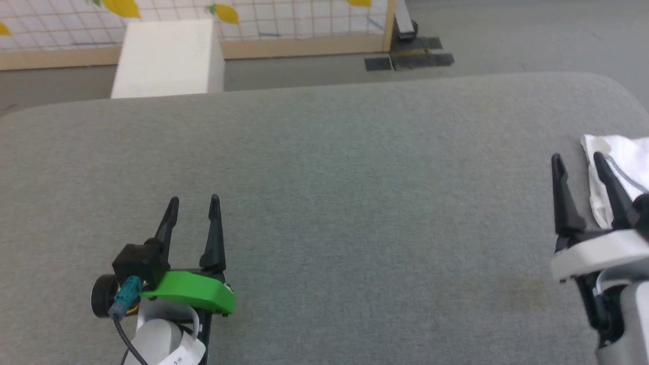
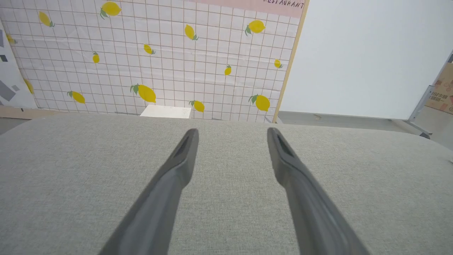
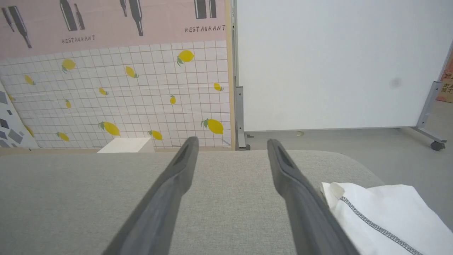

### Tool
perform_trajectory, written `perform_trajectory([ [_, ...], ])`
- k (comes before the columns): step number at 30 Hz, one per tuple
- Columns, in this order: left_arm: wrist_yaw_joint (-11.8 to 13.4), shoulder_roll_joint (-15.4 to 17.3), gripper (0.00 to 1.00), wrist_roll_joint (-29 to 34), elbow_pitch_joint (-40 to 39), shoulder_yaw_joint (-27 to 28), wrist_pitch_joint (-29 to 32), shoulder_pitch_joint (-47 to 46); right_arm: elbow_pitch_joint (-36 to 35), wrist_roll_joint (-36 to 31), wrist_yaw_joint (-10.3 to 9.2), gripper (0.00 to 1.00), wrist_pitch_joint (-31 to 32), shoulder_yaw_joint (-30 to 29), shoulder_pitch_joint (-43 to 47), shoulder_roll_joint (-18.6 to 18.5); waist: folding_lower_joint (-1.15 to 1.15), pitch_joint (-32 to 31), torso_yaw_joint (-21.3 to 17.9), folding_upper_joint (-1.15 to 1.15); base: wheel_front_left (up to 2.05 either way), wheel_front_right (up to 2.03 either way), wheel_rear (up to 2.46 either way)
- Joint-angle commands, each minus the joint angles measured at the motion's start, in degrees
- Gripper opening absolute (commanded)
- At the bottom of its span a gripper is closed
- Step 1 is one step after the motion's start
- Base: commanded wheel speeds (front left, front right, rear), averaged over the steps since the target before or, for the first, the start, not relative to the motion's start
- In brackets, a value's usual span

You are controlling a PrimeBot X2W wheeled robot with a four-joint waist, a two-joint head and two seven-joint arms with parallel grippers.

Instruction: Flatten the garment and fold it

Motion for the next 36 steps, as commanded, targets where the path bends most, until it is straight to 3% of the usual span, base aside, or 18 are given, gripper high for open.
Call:
perform_trajectory([
  [1,-0.1,-0.3,1.00,-0.5,0.4,-0.1,-0.4,0.9,-2.0,-0.9,-0.09,1.00,-0.2,-0.4,2.0,1.7,0.00,-3.2,3.2,0.00,0.00,0.00,0.00],
  [8,-0.2,-0.5,1.00,-1.1,1.8,-0.5,-0.4,2.8,-6.8,-5.4,-0.09,1.00,-0.8,-1.5,9.1,6.7,0.00,-5.3,4.8,0.00,0.00,0.00,0.00],
  [15,-0.1,-0.6,1.00,-1.5,1.9,-0.6,-0.4,5.0,-8.3,-8.7,-0.09,1.00,-1.0,-1.2,13.2,9.3,0.00,-6.4,5.5,0.00,0.00,0.00,0.00],
  [36,1.0,-0.7,1.00,-2.5,1.5,-2.0,-0.4,5.4,-9.1,-9.2,-0.09,1.00,0.4,-0.4,14.8,10.2,0.00,-5.1,5.7,0.00,0.00,0.00,0.00],
])
